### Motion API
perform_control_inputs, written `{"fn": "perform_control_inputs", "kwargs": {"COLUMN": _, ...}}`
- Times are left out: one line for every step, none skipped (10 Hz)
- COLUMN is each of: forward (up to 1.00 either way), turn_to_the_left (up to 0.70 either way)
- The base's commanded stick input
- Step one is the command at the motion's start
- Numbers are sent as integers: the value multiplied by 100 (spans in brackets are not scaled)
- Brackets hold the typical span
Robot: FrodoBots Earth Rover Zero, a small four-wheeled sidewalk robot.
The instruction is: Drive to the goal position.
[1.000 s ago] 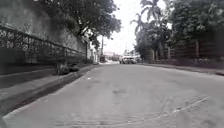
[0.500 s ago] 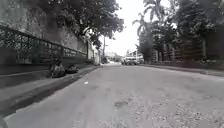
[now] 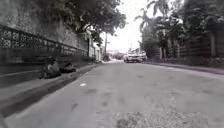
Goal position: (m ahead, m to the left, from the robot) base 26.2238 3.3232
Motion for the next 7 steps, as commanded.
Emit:
{"fn": "perform_control_inputs", "kwargs": {"forward": 100, "turn_to_the_left": 2}}
{"fn": "perform_control_inputs", "kwargs": {"forward": 100, "turn_to_the_left": 2}}
{"fn": "perform_control_inputs", "kwargs": {"forward": 100, "turn_to_the_left": 2}}
{"fn": "perform_control_inputs", "kwargs": {"forward": 100, "turn_to_the_left": 2}}
{"fn": "perform_control_inputs", "kwargs": {"forward": 100, "turn_to_the_left": 2}}
{"fn": "perform_control_inputs", "kwargs": {"forward": 100, "turn_to_the_left": 2}}
{"fn": "perform_control_inputs", "kwargs": {"forward": 100, "turn_to_the_left": 2}}
